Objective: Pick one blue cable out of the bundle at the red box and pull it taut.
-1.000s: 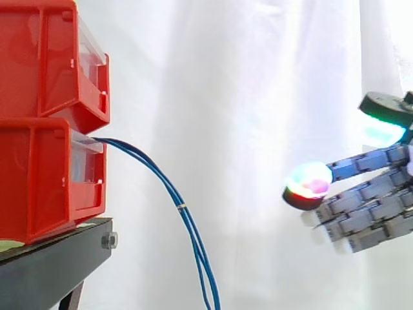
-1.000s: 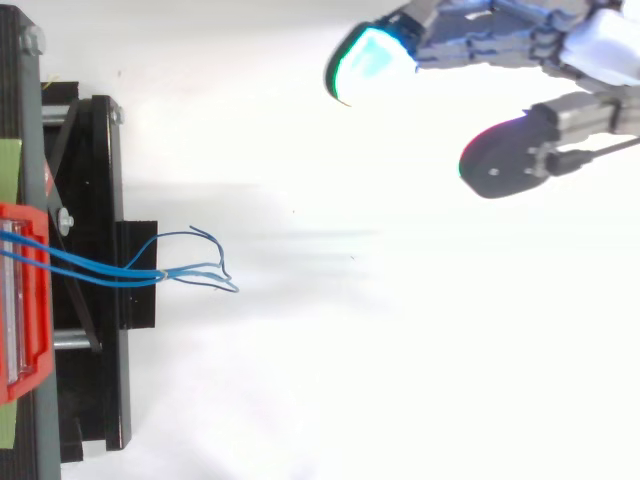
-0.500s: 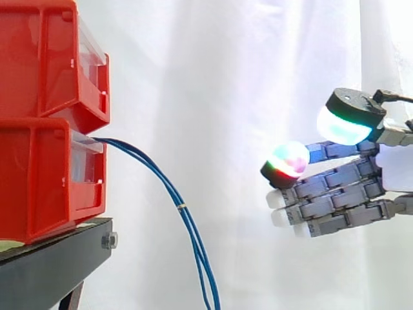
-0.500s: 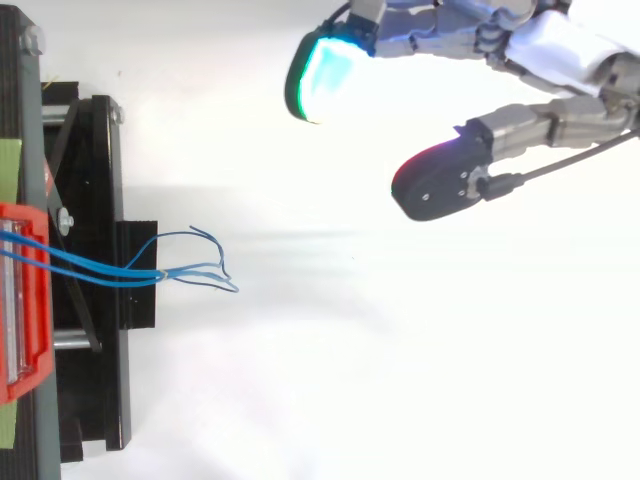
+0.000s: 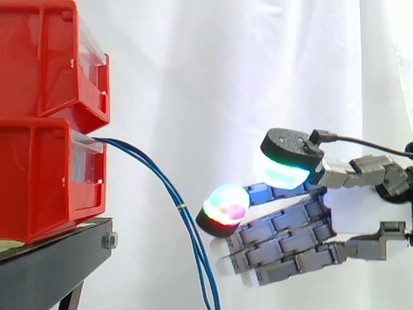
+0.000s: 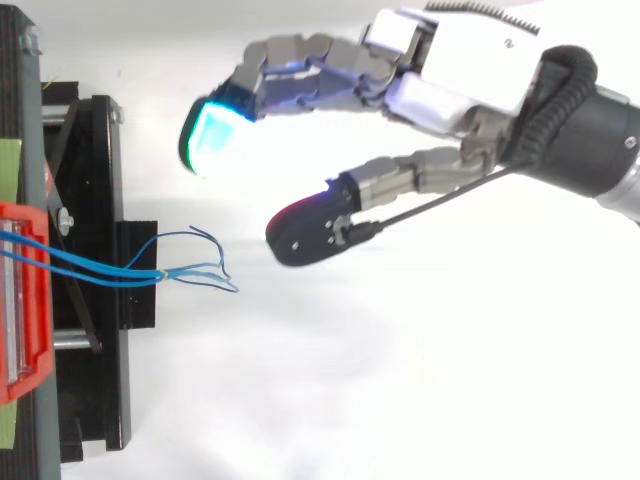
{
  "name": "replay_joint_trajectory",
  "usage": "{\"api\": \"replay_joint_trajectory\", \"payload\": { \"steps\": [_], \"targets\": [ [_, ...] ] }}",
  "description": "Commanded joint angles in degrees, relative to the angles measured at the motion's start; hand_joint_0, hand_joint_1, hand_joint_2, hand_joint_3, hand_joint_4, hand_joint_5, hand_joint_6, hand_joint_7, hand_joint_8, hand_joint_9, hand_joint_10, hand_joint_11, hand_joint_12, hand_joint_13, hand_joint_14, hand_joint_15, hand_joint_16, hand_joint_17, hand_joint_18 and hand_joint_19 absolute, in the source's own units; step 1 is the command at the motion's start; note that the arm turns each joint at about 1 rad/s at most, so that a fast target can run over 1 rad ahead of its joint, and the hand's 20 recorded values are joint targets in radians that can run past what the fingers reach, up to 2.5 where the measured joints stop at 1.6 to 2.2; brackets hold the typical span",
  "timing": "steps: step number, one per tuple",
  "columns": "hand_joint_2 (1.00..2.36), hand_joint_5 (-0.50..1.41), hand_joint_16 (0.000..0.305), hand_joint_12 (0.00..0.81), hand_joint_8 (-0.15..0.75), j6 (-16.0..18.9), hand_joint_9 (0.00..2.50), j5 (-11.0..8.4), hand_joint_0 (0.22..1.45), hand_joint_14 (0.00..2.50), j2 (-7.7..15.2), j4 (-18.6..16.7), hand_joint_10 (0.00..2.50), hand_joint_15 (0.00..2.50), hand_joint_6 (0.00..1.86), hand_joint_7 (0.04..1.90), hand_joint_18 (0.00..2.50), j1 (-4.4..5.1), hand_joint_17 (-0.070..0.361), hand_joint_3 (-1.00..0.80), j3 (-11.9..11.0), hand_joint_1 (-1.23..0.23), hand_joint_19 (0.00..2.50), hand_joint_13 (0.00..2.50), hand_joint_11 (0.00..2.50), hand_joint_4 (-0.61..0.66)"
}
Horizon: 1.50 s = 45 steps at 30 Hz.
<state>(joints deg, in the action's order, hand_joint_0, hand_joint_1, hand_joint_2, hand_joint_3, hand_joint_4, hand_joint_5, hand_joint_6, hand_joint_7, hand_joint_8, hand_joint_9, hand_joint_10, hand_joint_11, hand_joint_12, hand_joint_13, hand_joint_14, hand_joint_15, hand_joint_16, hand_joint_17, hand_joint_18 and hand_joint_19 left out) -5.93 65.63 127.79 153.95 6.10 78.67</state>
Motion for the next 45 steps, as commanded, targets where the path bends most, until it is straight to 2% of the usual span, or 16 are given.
{"api": "replay_joint_trajectory", "payload": {
  "steps": [1, 5, 6, 8, 13, 15, 20, 31, 34, 36, 41, 45],
  "targets": [
    [1.0, -0.12, 0.057, 0.343, 0.294, 0.2, 0.55, 0.91, 0.53, 0.01, 1.8, -0.8, 0.01, 0.16, 0.5, 0.99, 0.22, 0.58, 0.128, -0.5, -0.7, -0.75, 0.18, 0.37, 0.3, 0.32],
    [1.0, -0.12, 0.057, 0.345, 0.295, 0.2, 0.55, 1.0, 0.53, 0.01, 3.1, -3.8, 0.01, 0.17, 0.5, 0.98, 0.23, 1.19, 0.128, -0.5, -0.9, -0.75, 0.18, 0.37, 0.3, 0.33],
    [1.0, -0.12, 0.057, 0.345, 0.295, 0.3, 0.55, 1.0, 0.53, 0.01, 4.4, -5.2, 0.01, 0.17, 0.5, 0.97, 0.23, 1.46, 0.128, -0.5, -1.2, -0.74, 0.19, 0.37, 0.29, 0.33],
    [1.0, -0.12, 0.057, 0.345, 0.295, 0.5, 0.55, 1.17, 0.53, 0.01, 5.5, -5.9, 0.01, 0.16, 0.5, 0.96, 0.23, 1.72, 0.128, -0.5, -1.9, -0.74, 0.18, 0.37, 0.3, 0.33],
    [1.0, -0.12, 0.058, 0.345, 0.294, 2.0, 0.55, 2.58, 0.52, 0.01, 7.6, -3.7, 0.01, 0.16, 0.5, 0.91, 0.22, 2.07, 0.13, -0.5, -5.6, -0.72, 0.18, 0.36, 0.26, 0.35],
    [1.0, -0.12, 0.058, 0.345, 0.292, 1.9, 0.55, 3.02, 0.52, 0.01, 8.0, -3.5, 0.01, 0.16, 0.5, 0.87, 0.21, 2.16, 0.13, -0.5, -6.1, -0.72, 0.18, 0.36, 0.24, 0.36],
    [1.0, -0.1, 0.057, 0.345, 0.288, 1.8, 0.56, 3.02, 0.52, 0.01, 8.0, -4.0, 0.01, 0.15, 0.5, 0.86, 0.21, 2.51, 0.129, -0.5, -6.1, -0.71, 0.18, 0.35, 0.22, 0.39],
    [1.0, -0.09, 0.055, 0.334, 0.288, 1.9, 0.57, 3.02, 0.56, 0.01, 8.0, -4.0, 0.01, 0.15, 0.5, 0.98, 0.21, 2.51, 0.123, -0.5, -6.1, -0.72, 0.18, 0.36, 0.23, 0.38],
    [1.0, -0.08, 0.054, 0.332, 0.285, 2.0, 0.55, 3.1, 0.58, 0.01, 7.9, -3.7, 0.01, 0.15, 0.5, 1.06, 0.21, 2.51, 0.122, -0.48, -6.3, -0.73, 0.17, 0.35, 0.23, 0.34],
    [1.0, -0.09, 0.054, 0.33, 0.285, 2.0, 0.54, 3.1, 0.59, 0.01, 7.9, -3.7, 0.01, 0.16, 0.5, 1.16, 0.21, 2.51, 0.121, -0.44, -6.8, -0.74, 0.18, 0.35, 0.24, 0.25],
    [1.01, -0.09, 0.054, 0.333, 0.282, 1.8, 0.51, 4.42, 0.6, 0.01, 7.9, -1.2, 0.01, 0.16, 0.51, 1.34, 0.21, 2.33, 0.121, -0.35, -8.6, -0.75, 0.17, 0.35, 0.25, 0.16],
    [1.01, -0.13, 0.054, 0.334, 0.285, 1.8, 0.5, 4.42, 0.61, 0.01, 7.9, -0.8, 0.01, 0.16, 0.65, 1.13, 0.22, 2.33, 0.121, -0.3, -9.0, -0.75, 0.17, 0.35, 0.26, 0.16]
  ]
}}
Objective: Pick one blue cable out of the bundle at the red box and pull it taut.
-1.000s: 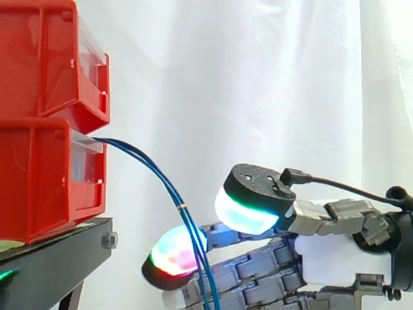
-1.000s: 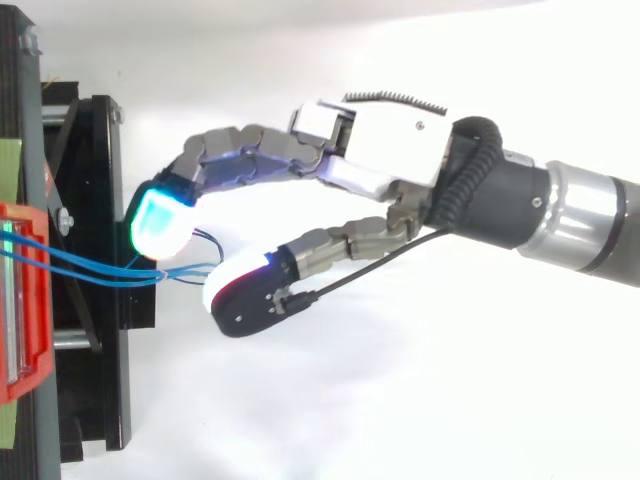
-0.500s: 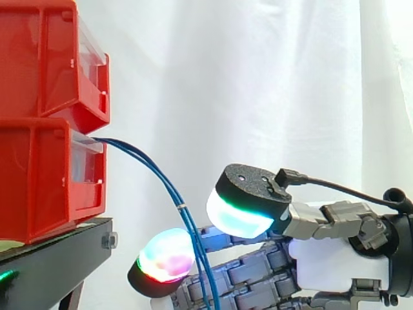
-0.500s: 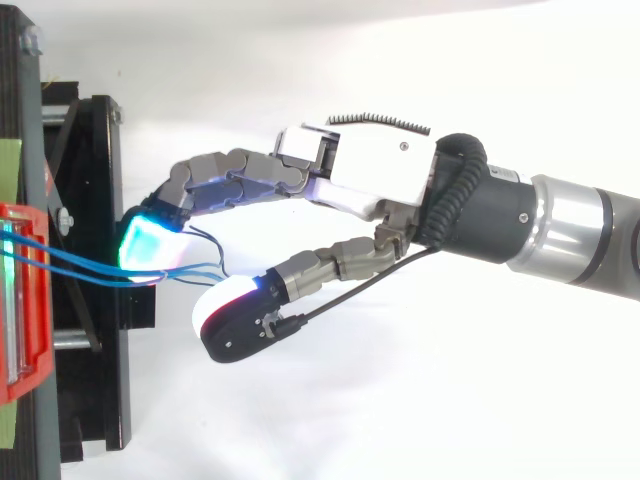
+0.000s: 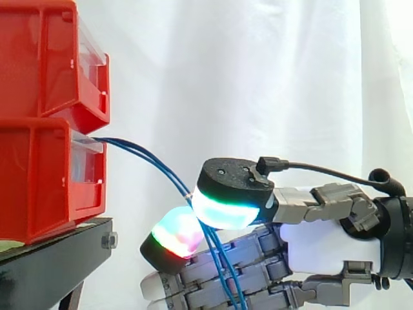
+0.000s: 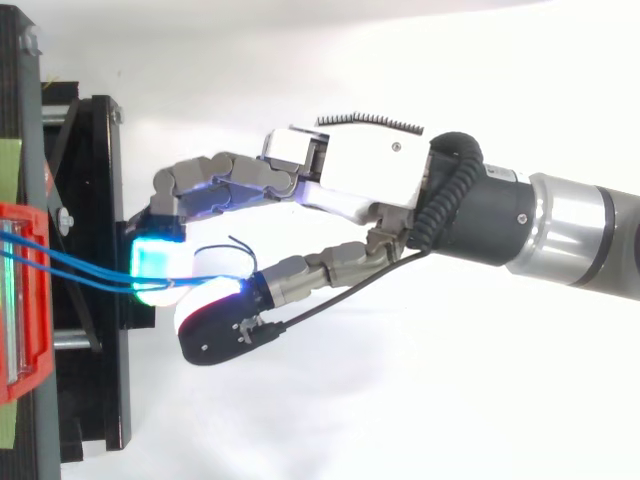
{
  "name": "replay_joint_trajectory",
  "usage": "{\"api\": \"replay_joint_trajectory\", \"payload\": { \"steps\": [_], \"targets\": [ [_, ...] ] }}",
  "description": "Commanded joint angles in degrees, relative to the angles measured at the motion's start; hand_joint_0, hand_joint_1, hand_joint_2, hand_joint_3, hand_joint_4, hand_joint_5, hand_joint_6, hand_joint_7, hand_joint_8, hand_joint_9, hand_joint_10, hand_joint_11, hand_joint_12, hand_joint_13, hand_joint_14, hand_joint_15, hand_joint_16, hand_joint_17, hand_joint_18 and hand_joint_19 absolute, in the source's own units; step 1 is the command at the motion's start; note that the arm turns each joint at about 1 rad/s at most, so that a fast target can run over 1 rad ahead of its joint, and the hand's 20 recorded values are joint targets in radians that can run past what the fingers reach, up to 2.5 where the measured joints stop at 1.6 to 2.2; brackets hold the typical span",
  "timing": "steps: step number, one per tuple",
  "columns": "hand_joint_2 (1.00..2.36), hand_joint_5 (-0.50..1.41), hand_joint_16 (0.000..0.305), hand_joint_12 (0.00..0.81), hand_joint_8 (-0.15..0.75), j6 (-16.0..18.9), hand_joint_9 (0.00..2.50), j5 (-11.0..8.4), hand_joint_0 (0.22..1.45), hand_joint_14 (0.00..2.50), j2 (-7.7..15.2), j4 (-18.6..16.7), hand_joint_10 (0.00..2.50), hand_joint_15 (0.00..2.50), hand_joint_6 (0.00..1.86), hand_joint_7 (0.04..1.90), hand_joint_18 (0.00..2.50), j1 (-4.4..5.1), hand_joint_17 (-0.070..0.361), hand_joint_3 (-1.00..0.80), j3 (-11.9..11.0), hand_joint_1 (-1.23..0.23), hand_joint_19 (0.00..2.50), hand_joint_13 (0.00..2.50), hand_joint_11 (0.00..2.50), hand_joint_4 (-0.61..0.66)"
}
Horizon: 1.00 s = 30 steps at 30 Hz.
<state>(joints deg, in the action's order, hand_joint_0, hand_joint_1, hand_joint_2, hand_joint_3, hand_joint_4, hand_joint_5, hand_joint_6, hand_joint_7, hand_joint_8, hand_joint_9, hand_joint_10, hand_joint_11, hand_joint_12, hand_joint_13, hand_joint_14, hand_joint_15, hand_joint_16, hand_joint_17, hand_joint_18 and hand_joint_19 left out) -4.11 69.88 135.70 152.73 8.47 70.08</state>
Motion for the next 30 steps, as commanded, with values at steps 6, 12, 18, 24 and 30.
{"api": "replay_joint_trajectory", "payload": {
  "steps": [6, 12, 18, 24, 30],
  "targets": [
    [1.01, -0.16, 0.054, 0.335, 0.286, 0.2, 0.5, 0.17, 0.61, 0.01, 0.0, 0.6, 0.01, 0.16, 0.76, 0.97, 0.22, -0.03, 0.121, -0.3, -0.6, -0.75, 0.18, 0.35, 0.27, 0.17],
    [1.01, -0.16, 0.054, 0.335, 0.288, 0.2, 0.5, 0.17, 0.61, 0.01, 0.0, 1.0, 0.01, 0.16, 0.78, 0.96, 0.22, -0.12, 0.121, -0.32, -1.2, -0.75, 0.18, 0.35, 0.27, 0.17],
    [1.01, -0.15, 0.054, 0.336, 0.293, 0.2, 0.51, 0.17, 0.6, 0.01, 0.0, 1.6, 0.01, 0.17, 0.78, 0.97, 0.22, -0.12, 0.121, -0.35, -2.1, -0.75, 0.18, 0.35, 0.27, 0.18],
    [1.01, -0.17, 0.054, 0.338, 0.295, 0.2, 0.51, 0.25, 0.6, 0.01, 0.0, 3.8, 0.01, 0.16, 0.83, 0.99, 0.23, -0.21, 0.121, -0.27, -3.2, -0.74, 0.18, 0.36, 0.28, 0.15],
    [1.01, -0.17, 0.054, 0.338, 0.297, 0.2, 0.53, 0.25, 0.6, 0.01, -0.1, 5.0, 0.01, 0.17, 0.85, 0.98, 0.24, -0.12, 0.122, -0.22, -3.9, -0.74, 0.17, 0.36, 0.31, 0.13]
  ]
}}
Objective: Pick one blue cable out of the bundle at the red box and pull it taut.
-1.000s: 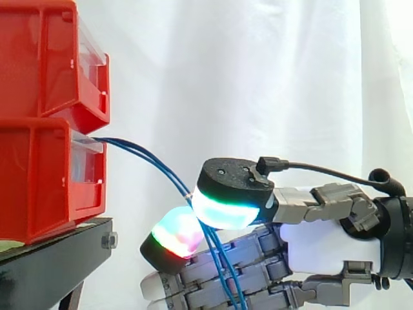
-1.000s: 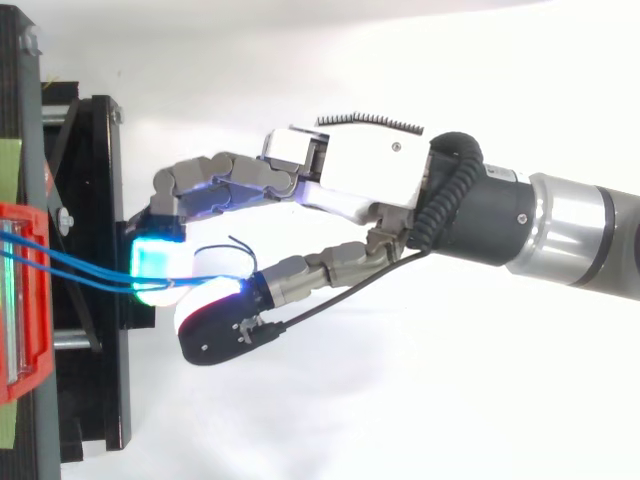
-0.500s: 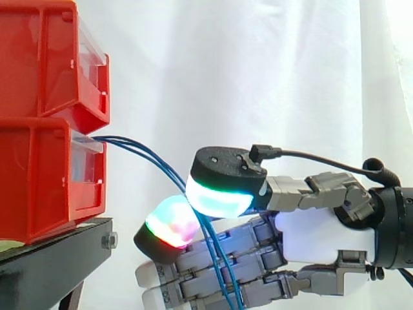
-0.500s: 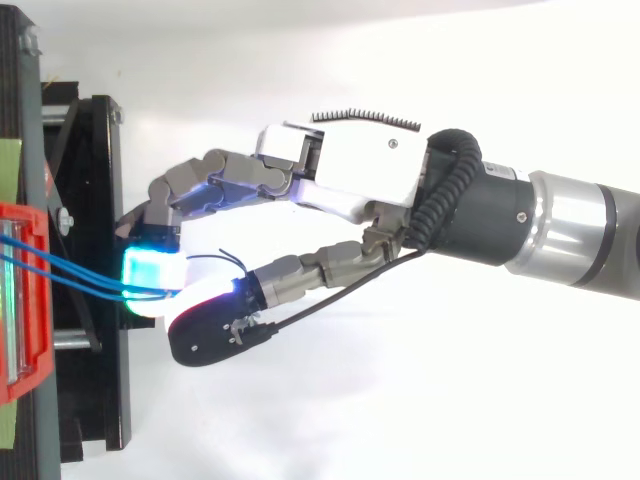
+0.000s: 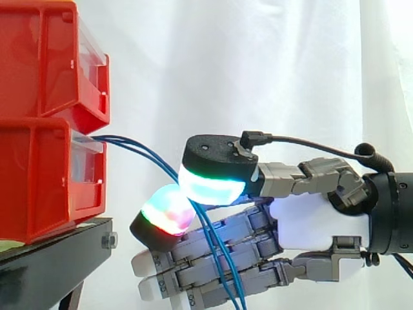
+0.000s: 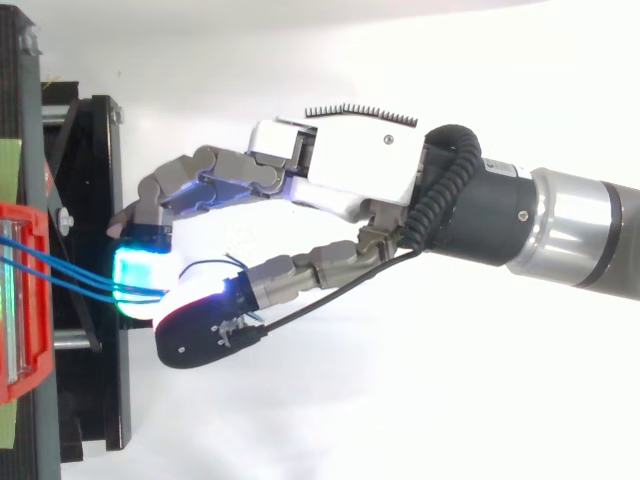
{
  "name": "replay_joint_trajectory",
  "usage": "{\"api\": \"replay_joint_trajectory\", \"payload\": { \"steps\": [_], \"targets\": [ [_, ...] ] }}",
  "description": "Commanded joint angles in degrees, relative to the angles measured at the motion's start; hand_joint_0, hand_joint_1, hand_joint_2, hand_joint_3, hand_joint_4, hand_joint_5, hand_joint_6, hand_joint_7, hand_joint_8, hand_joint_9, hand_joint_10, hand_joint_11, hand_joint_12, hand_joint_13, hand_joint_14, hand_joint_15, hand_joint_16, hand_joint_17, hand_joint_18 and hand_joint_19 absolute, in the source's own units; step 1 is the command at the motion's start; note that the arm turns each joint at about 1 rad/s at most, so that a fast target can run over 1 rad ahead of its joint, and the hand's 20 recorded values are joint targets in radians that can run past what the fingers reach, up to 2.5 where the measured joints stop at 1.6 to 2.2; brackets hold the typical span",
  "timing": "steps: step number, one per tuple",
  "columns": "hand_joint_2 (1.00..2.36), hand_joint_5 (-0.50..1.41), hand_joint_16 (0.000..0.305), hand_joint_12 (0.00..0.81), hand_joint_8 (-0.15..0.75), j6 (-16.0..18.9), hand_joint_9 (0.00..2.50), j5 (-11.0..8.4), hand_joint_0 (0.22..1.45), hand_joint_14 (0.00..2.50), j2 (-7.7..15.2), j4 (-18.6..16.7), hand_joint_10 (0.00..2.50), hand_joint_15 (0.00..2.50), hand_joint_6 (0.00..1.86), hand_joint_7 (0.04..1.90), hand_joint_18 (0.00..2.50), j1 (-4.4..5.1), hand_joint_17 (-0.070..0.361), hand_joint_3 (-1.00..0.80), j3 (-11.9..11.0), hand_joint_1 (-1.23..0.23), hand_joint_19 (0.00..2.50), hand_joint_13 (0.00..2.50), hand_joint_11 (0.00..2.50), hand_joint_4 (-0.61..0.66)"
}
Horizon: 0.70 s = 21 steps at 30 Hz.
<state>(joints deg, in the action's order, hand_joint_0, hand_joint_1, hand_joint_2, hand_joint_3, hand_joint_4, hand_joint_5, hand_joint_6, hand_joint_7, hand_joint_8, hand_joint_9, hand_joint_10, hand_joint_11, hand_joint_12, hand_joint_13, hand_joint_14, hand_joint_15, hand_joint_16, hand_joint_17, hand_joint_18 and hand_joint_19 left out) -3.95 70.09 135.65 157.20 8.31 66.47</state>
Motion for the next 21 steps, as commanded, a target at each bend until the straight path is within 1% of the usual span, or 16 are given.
{"api": "replay_joint_trajectory", "payload": {
  "steps": [1, 5, 6, 12, 15, 21],
  "targets": [
    [1.01, -0.17, 0.054, 0.34, 0.3, 0.0, 0.53, 0.04, 0.6, 0.01, 0.0, 0.6, 0.01, 0.17, 0.85, 0.99, 0.25, 0.04, 0.122, -0.22, -0.4, -0.75, 0.18, 0.37, 0.31, 0.13],
    [1.01, -0.18, 0.054, 0.337, 0.3, 0.0, 0.53, -0.05, 0.61, 0.01, 0.0, 0.9, 0.01, 0.17, 0.86, 0.94, 0.25, 0.22, 0.121, -0.28, -0.4, -0.75, 0.18, 0.37, 0.32, 0.15],
    [1.01, -0.17, 0.054, 0.339, 0.298, -0.1, 0.54, -0.05, 0.6, 0.01, 0.0, 0.9, 0.01, 0.17, 0.85, 0.91, 0.25, 0.22, 0.121, -0.34, -0.4, -0.76, 0.19, 0.37, 0.32, 0.16],
    [1.0, -0.16, 0.055, 0.341, 0.303, -0.7, 0.55, -0.31, 0.57, 0.01, 0.0, 0.7, 0.01, 0.17, 0.79, 0.94, 0.25, 0.31, 0.123, -0.44, -0.4, -0.75, 0.19, 0.37, 0.33, 0.19],
    [1.0, -0.15, 0.055, 0.341, 0.303, -2.5, 0.55, -0.31, 0.57, 0.01, 0.0, 0.5, 0.01, 0.17, 0.78, 0.93, 0.25, 0.57, 0.123, -0.45, -0.3, -0.75, 0.2, 0.37, 0.33, 0.19],
    [1.0, -0.15, 0.055, 0.342, 0.306, -4.4, 0.57, -0.4, 0.57, 0.01, 0.1, -0.5, 0.01, 0.18, 0.75, 0.99, 0.25, 0.75, 0.123, -0.45, -0.3, -0.74, 0.2, 0.38, 0.33, 0.18]
  ]
}}
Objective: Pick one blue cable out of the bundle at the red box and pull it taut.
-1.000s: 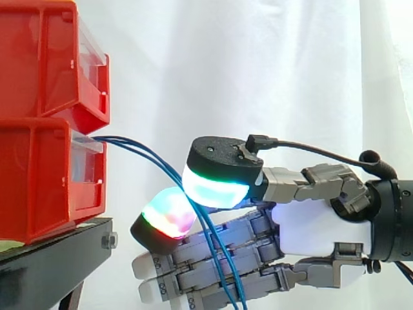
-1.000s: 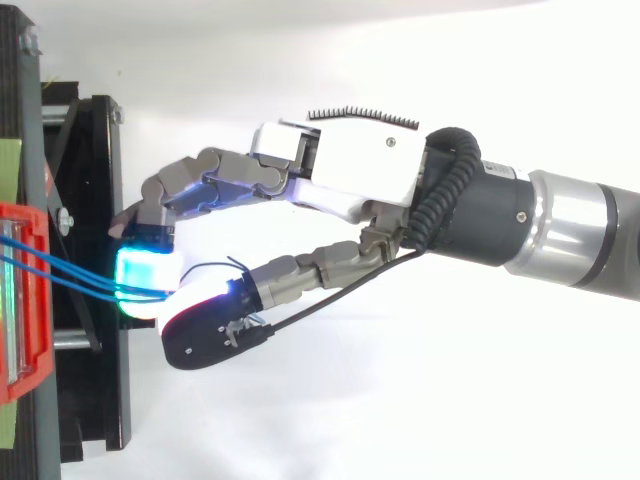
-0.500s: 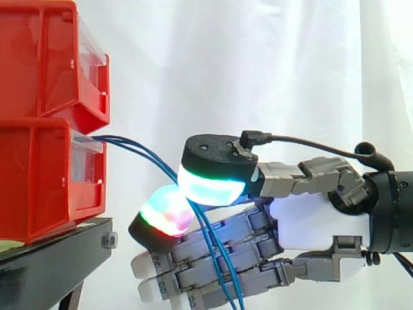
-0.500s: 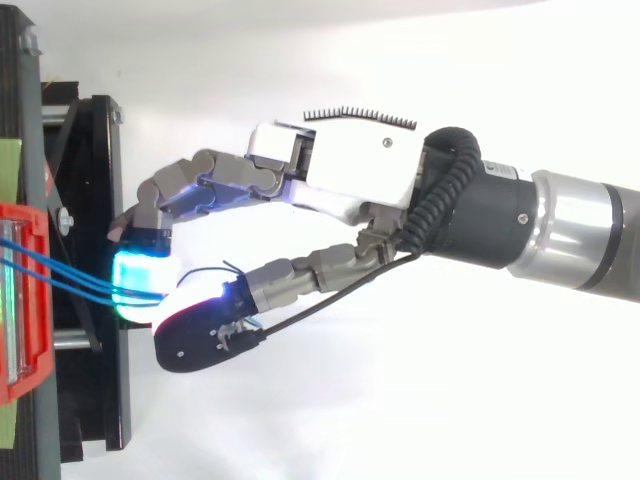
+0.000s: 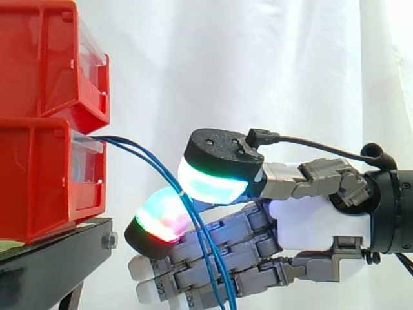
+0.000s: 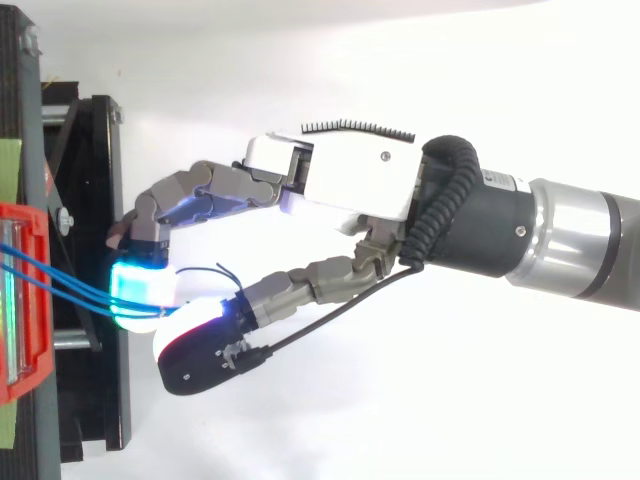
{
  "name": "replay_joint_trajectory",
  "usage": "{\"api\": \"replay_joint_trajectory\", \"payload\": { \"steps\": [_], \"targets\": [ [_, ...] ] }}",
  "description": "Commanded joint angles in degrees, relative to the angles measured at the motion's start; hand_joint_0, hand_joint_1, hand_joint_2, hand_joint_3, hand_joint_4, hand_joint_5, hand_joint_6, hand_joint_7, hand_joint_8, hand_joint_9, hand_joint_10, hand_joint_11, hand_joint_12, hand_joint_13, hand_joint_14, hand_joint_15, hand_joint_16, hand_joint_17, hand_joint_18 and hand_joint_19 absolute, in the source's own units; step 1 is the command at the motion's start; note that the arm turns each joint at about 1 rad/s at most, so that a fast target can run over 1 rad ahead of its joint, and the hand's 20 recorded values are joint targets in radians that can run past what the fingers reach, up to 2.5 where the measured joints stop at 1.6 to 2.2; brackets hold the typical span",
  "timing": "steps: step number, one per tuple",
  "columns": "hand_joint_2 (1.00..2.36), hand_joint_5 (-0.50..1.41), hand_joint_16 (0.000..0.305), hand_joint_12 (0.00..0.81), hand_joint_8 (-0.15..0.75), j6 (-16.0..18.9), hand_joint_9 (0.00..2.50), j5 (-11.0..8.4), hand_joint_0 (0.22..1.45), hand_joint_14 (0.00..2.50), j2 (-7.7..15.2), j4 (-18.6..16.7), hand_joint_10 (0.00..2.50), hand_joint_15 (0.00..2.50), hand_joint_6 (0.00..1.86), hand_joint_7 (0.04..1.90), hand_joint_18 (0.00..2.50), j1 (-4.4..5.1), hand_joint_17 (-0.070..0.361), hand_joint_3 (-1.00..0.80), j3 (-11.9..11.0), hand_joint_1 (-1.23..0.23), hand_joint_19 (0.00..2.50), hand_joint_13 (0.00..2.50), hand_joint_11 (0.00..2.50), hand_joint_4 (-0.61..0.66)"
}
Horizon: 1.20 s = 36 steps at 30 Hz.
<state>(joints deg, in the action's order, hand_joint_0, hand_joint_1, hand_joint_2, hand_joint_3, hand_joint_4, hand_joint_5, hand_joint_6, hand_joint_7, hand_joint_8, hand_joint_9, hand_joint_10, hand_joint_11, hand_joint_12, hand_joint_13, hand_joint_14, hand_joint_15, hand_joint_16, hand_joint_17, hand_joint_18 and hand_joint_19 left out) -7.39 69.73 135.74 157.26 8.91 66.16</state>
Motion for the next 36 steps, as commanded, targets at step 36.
{"api": "replay_joint_trajectory", "payload": {
  "steps": [36],
  "targets": [
    [1.0, -0.12, 0.055, 0.342, 0.307, -1.3, 0.59, -0.48, 0.57, 0.01, 1.2, -5.7, 0.01, 0.19, 0.62, 1.12, 0.28, -0.12, 0.123, -0.46, 3.2, -0.73, 0.21, 0.41, 0.34, 0.2]
  ]
}}
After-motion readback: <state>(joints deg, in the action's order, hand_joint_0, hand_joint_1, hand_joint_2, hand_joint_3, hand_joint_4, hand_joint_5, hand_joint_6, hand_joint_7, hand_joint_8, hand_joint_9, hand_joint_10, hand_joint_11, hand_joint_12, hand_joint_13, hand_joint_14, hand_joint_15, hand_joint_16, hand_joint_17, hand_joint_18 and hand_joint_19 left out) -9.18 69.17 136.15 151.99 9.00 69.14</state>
